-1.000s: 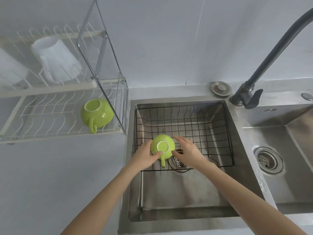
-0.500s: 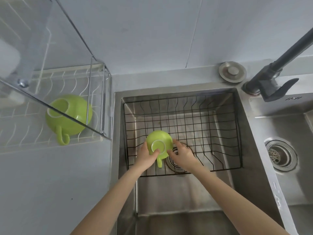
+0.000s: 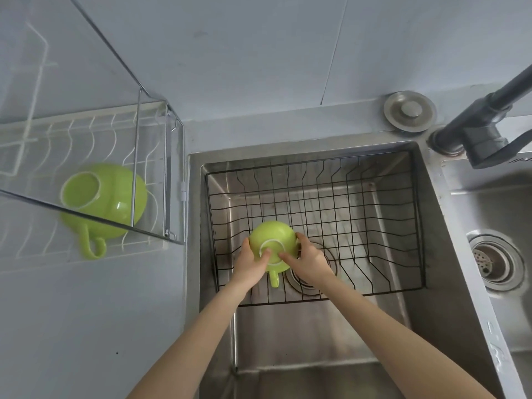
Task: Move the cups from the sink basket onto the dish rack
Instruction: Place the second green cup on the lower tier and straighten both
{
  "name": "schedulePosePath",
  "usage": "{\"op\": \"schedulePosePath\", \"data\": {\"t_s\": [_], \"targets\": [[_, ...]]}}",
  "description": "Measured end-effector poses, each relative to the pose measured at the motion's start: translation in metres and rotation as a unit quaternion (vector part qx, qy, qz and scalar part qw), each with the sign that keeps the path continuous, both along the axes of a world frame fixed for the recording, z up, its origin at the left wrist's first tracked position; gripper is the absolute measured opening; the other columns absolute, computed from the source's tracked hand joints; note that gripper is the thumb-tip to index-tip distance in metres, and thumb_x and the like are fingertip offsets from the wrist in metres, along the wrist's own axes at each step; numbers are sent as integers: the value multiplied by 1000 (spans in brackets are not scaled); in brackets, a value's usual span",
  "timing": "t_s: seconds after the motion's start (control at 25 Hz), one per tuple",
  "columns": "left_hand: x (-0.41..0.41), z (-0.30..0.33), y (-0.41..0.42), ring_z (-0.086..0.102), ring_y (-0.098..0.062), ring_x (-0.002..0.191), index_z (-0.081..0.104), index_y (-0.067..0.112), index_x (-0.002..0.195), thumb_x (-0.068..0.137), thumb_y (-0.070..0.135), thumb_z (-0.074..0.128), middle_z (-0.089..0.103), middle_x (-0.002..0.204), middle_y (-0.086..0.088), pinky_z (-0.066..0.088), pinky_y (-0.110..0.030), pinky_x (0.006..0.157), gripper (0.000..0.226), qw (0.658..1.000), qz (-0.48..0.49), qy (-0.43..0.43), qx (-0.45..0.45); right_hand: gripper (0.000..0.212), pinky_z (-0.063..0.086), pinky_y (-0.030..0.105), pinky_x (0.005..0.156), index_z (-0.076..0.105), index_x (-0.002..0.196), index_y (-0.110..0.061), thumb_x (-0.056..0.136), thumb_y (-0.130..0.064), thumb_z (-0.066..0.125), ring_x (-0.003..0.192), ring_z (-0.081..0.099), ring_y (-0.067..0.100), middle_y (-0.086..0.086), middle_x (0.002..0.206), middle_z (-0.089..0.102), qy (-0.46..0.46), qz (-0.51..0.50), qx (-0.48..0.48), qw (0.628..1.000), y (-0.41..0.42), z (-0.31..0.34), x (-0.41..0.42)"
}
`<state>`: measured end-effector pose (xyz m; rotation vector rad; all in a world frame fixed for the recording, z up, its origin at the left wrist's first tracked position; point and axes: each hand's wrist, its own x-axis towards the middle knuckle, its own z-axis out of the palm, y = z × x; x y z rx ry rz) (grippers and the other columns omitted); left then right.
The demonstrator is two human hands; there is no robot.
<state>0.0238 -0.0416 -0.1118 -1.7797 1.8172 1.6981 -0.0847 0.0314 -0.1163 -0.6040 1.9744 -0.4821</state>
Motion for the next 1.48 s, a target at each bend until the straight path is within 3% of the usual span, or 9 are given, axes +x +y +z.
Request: {"op": "schedulePosePath", "data": {"t_s": [0.32, 0.48, 0.6, 0.72, 0.84, 0.92, 1.16, 1.28, 1.48], "targets": [[3, 30, 6, 48, -20, 117, 27, 13, 138, 89, 25, 48, 49, 132, -4, 37, -31, 102, 55, 1000, -3, 28, -7, 65, 44, 32, 89, 32, 137, -15, 83, -37, 60, 110, 53, 24, 11, 127, 55, 12, -31, -16, 999, 12, 27, -6], [16, 60, 14, 50, -15, 100, 36, 16, 132, 88, 17, 47, 52, 108, 2, 39, -26, 84, 46, 996, -14, 90, -7, 66, 43, 32, 92, 30, 139, -16, 84, -38, 58, 117, 52, 27, 8, 131, 53, 13, -41, -40, 998, 25, 56, -2], [33, 79, 23, 55, -15, 99, 35, 20, 133, 86, 9, 47, 55, 114, -3, 45, -28, 83, 50, 992, -50, 117, -13, 62, 44, 31, 88, 34, 137, -17, 83, -38, 58, 114, 53, 26, 8, 128, 55, 23, -44, -68, 997, 38, 79, 9], [54, 94, 34, 57, -12, 83, 33, 19, 135, 82, 3, 52, 52, 104, 1, 50, -24, 71, 58, 987, -80, 133, -45, 57, 45, 31, 86, 39, 133, -16, 84, -38, 58, 109, 56, 26, 9, 122, 58, 28, -28, -79, 996, 49, 102, 18], [75, 104, 46, 54, -17, 91, 23, 16, 139, 79, 2, 59, 46, 119, -9, 47, -23, 77, 72, 977, -128, 128, -115, 54, 42, 28, 80, 42, 131, -14, 86, -40, 55, 101, 56, 24, 10, 119, 61, 39, -12, -93, 995, 59, 120, 35], [89, 109, 52, 54, -21, 95, 23, 16, 139, 76, 7, 65, 43, 125, -15, 44, -25, 84, 76, 969, -141, 124, -163, 54, 39, 26, 81, 41, 131, -15, 86, -42, 54, 107, 55, 25, 9, 120, 60, 52, -8, -101, 993, 64, 128, 48], [134, 118, 66, 50, -19, 102, 21, 14, 138, 74, 16, 70, 30, 133, -10, 34, -3, 75, 81, 958, -130, 133, -217, 54, 41, 28, 82, 43, 131, -17, 86, -45, 53, 103, 54, 21, 7, 115, 61, 57, -9, -129, 990, 68, 144, 90], [161, 123, 61, 47, -27, 115, 22, 10, 137, 72, 13, 71, 28, 136, -12, 35, -10, 85, 81, 953, -127, 132, -242, 56, 40, 27, 82, 41, 133, -18, 85, -45, 53, 110, 54, 23, 6, 120, 60, 55, -1, -144, 988, 61, 149, 117], [207, 133, 36, 38, -27, 125, 15, 5, 140, 72, 13, 72, 24, 141, -13, 33, -31, 106, 89, 946, -138, 127, -265, 56, 41, 31, 93, 42, 132, -17, 84, -42, 57, 115, 53, 23, 5, 125, 57, 70, 12, -191, 979, 39, 161, 165]]}}
